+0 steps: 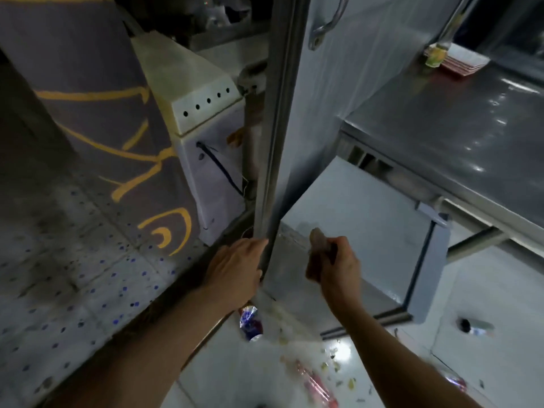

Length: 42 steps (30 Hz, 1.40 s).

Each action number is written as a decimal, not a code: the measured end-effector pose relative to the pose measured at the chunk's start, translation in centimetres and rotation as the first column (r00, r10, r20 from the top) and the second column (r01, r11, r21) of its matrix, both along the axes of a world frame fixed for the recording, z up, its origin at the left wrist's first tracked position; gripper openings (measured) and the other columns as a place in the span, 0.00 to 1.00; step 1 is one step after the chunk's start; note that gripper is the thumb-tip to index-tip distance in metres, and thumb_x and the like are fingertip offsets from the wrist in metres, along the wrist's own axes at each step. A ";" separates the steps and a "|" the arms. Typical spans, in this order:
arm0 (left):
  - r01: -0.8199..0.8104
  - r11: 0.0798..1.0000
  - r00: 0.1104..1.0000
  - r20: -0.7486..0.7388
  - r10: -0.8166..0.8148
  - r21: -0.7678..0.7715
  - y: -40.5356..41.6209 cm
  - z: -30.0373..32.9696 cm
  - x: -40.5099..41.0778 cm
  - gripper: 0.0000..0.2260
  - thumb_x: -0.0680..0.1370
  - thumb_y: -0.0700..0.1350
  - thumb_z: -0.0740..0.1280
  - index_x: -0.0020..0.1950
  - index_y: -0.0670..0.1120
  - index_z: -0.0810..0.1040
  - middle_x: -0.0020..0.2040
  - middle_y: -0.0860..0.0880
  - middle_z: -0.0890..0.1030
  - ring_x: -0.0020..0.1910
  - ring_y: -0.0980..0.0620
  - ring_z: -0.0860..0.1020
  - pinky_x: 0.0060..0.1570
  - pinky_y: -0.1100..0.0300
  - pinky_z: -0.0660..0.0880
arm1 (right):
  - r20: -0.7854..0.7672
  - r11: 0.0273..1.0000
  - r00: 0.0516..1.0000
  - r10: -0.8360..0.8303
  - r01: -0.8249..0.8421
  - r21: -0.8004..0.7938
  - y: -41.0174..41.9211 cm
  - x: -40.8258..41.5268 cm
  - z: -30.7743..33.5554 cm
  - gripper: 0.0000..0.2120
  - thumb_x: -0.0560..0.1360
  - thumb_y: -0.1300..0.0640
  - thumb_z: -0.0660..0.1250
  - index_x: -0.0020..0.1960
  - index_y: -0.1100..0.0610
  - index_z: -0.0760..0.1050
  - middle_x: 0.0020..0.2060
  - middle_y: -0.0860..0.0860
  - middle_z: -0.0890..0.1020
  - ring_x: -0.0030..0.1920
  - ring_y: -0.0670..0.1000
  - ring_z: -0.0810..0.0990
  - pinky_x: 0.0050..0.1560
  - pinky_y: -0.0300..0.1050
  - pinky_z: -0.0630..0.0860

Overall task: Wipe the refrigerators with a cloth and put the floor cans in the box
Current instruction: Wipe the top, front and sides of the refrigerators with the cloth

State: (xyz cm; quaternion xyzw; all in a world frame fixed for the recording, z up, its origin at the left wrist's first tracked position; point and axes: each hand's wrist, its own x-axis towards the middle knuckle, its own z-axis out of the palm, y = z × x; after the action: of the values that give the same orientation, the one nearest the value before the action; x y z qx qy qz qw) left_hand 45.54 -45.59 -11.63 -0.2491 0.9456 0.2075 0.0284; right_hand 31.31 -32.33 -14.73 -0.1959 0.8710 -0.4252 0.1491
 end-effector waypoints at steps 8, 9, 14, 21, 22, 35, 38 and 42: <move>0.061 0.998 0.998 -0.034 -0.061 0.013 -3.9 -1.8 -3.7 0.28 0.78 0.46 0.63 0.75 0.48 0.56 0.73 0.49 0.66 0.70 0.52 0.65 0.68 0.58 0.62 | -0.253 0.998 0.966 0.046 -0.035 0.048 -7.3 -2.9 -2.2 0.08 0.79 0.57 0.58 0.57 0.56 0.70 0.56 0.55 0.74 0.54 0.54 0.74 0.47 0.48 0.75; 0.075 0.997 0.997 -0.026 -0.075 0.004 -4.3 -2.3 -4.1 0.27 0.78 0.46 0.63 0.75 0.48 0.56 0.73 0.49 0.66 0.70 0.52 0.65 0.68 0.59 0.62 | -0.261 0.995 0.962 0.077 -0.057 0.084 -8.2 -3.2 -2.9 0.10 0.79 0.56 0.58 0.60 0.56 0.69 0.58 0.55 0.73 0.55 0.54 0.74 0.50 0.51 0.76; 0.099 0.995 0.995 0.033 -0.099 -0.006 -6.1 -4.8 -5.8 0.26 0.79 0.45 0.61 0.75 0.47 0.55 0.73 0.48 0.64 0.70 0.52 0.64 0.68 0.61 0.60 | -0.400 0.933 0.868 0.295 -0.172 0.315 -10.5 -4.4 -6.4 0.23 0.74 0.54 0.67 0.67 0.59 0.68 0.67 0.56 0.70 0.66 0.56 0.67 0.61 0.52 0.73; 0.122 0.992 0.991 0.047 -0.122 -0.010 -8.4 -6.1 -8.1 0.25 0.79 0.43 0.61 0.75 0.47 0.56 0.73 0.48 0.65 0.69 0.51 0.66 0.65 0.59 0.64 | -0.476 0.891 0.797 0.372 -0.163 0.423 -10.8 -4.6 -8.7 0.28 0.66 0.53 0.76 0.63 0.58 0.72 0.65 0.59 0.71 0.65 0.61 0.71 0.60 0.56 0.75; 0.130 0.991 0.990 0.048 -0.130 -0.012 -8.6 -6.2 -8.4 0.26 0.79 0.43 0.61 0.75 0.47 0.56 0.72 0.48 0.65 0.69 0.51 0.66 0.64 0.59 0.65 | -0.490 0.883 0.781 0.386 -0.159 0.442 -10.7 -4.6 -8.9 0.28 0.64 0.53 0.77 0.61 0.58 0.73 0.64 0.59 0.72 0.64 0.61 0.72 0.59 0.55 0.75; 0.317 0.948 0.948 -0.040 -0.316 0.033 -7.8 -8.8 -12.3 0.25 0.75 0.39 0.65 0.71 0.45 0.60 0.70 0.47 0.65 0.64 0.47 0.70 0.60 0.54 0.71 | -0.686 0.890 0.724 0.068 0.268 0.370 -3.9 -3.4 -10.6 0.16 0.71 0.59 0.70 0.55 0.63 0.73 0.58 0.63 0.75 0.60 0.64 0.71 0.62 0.61 0.67; 0.240 0.968 0.968 -0.097 -0.233 0.068 -7.4 -9.2 -12.7 0.28 0.74 0.36 0.66 0.72 0.47 0.60 0.68 0.45 0.70 0.64 0.46 0.72 0.60 0.54 0.71 | -0.648 0.884 0.762 -0.014 0.312 0.348 -7.0 -2.5 -10.4 0.15 0.72 0.59 0.66 0.58 0.63 0.74 0.61 0.61 0.73 0.64 0.62 0.66 0.66 0.60 0.65; 0.223 0.975 0.973 -0.061 -0.223 -0.005 -6.9 -9.3 -12.7 0.28 0.72 0.38 0.68 0.69 0.46 0.62 0.65 0.43 0.72 0.61 0.43 0.74 0.56 0.50 0.75 | -0.616 0.895 0.776 0.134 0.173 0.412 -8.8 -2.9 -10.0 0.21 0.71 0.60 0.61 0.64 0.61 0.72 0.65 0.60 0.72 0.67 0.64 0.67 0.67 0.60 0.66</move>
State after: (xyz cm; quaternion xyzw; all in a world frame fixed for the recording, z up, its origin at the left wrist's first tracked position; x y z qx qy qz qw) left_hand 32.88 -52.54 -20.93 -0.1349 0.9678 0.2113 0.0228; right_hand 28.40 -41.17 -24.71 -0.2779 0.9455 -0.1252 -0.1147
